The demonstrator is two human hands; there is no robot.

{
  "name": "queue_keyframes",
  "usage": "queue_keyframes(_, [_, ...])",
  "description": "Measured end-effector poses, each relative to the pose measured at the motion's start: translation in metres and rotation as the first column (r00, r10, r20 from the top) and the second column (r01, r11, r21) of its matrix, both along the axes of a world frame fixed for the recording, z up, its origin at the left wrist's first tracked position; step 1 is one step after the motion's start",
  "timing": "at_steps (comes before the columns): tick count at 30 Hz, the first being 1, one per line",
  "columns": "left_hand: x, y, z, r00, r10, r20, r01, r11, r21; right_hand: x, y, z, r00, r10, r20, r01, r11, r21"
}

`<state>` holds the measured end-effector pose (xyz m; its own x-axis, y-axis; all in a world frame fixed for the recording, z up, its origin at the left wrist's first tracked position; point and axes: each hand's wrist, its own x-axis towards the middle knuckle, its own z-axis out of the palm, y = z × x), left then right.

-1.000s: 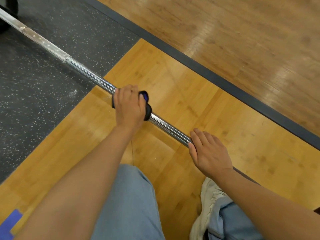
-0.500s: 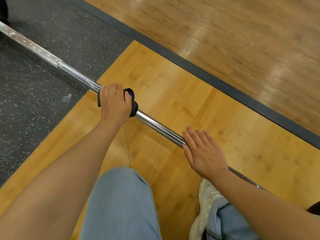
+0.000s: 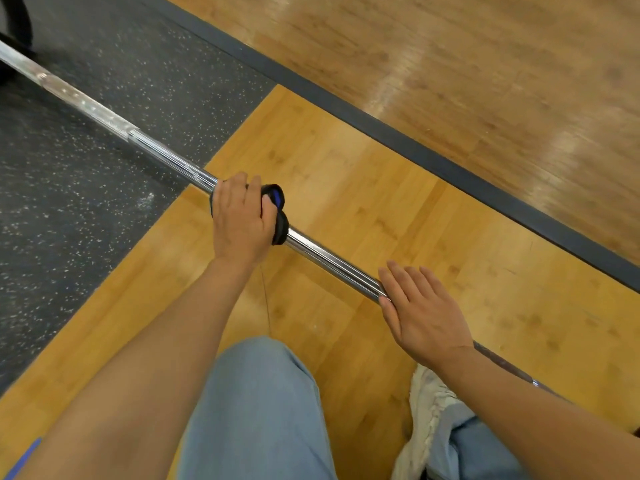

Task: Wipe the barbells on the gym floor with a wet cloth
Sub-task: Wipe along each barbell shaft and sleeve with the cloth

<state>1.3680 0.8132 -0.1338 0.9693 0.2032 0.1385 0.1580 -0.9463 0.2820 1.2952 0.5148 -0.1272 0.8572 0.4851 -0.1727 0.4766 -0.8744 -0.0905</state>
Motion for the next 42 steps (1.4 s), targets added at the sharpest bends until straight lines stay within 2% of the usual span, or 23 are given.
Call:
queue_keyframes(4, [-0.008, -0.029, -0.002, 0.999, 0.048, 0.013, -0.048, 0.998, -0.037, 0.001, -0.001, 0.001, 1.0, -0.01, 0.0, 0.01, 1.0, 0.012])
queue_keyframes(7, [-0.032, -0.064, -0.003, 0.999, -0.037, -0.01, 0.037, 0.997, -0.067, 0.002, 0.001, 0.003, 1.0, -0.019, -0.009, 0.019, 1.0, -0.002])
queue_keyframes(10, [-0.029, -0.054, -0.004, 0.995, -0.093, -0.025, 0.091, 0.994, -0.052, 0.001, 0.001, 0.003, 1.0, -0.027, -0.016, 0.027, 1.0, -0.006])
queue_keyframes(14, [0.001, -0.01, -0.003, 0.995, 0.086, -0.045, -0.086, 0.996, -0.003, 0.001, 0.0, 0.003, 1.0, -0.028, -0.009, 0.028, 1.0, -0.003])
queue_keyframes(19, [0.044, 0.037, 0.003, 0.954, 0.276, -0.12, -0.273, 0.961, 0.041, 0.002, 0.0, 0.003, 0.999, -0.035, 0.0, 0.035, 0.999, 0.03])
queue_keyframes(22, [0.042, 0.028, 0.007, 0.937, 0.319, -0.14, -0.321, 0.947, 0.01, 0.003, -0.001, 0.002, 1.0, -0.029, 0.008, 0.029, 0.999, 0.041])
queue_keyframes(24, [0.019, -0.005, 0.009, 0.96, 0.252, -0.119, -0.26, 0.964, -0.052, 0.003, -0.001, 0.003, 0.999, -0.028, 0.016, 0.028, 0.999, 0.044])
queue_keyframes(27, [-0.022, -0.06, 0.007, 0.995, 0.034, -0.098, -0.046, 0.991, -0.123, 0.004, -0.001, 0.004, 0.999, -0.028, 0.026, 0.027, 0.999, 0.04])
queue_keyframes(30, [-0.019, -0.048, 0.004, 0.986, -0.102, -0.131, 0.094, 0.993, -0.065, 0.005, -0.002, 0.004, 0.999, -0.019, 0.038, 0.018, 0.999, 0.033])
queue_keyframes(32, [0.006, -0.013, 0.006, 0.988, -0.01, -0.154, 0.01, 1.0, -0.003, 0.006, -0.002, 0.004, 0.999, -0.024, 0.044, 0.022, 0.999, 0.038])
queue_keyframes(35, [0.043, 0.036, 0.012, 0.948, 0.248, -0.199, -0.243, 0.969, 0.049, 0.007, -0.003, 0.001, 0.997, -0.023, 0.069, 0.019, 0.999, 0.049])
queue_keyframes(37, [0.055, 0.045, 0.016, 0.92, 0.309, -0.241, -0.303, 0.951, 0.064, 0.007, -0.004, 0.0, 0.995, -0.009, 0.098, 0.004, 0.999, 0.044])
queue_keyframes(40, [0.042, 0.024, 0.015, 0.93, 0.288, -0.23, -0.287, 0.957, 0.038, 0.008, -0.004, 0.0, 0.993, 0.0, 0.117, -0.006, 0.999, 0.045])
queue_keyframes(42, [0.017, -0.01, 0.013, 0.966, 0.161, -0.201, -0.164, 0.986, 0.002, 0.008, -0.005, -0.001, 0.99, 0.01, 0.141, -0.018, 0.998, 0.055])
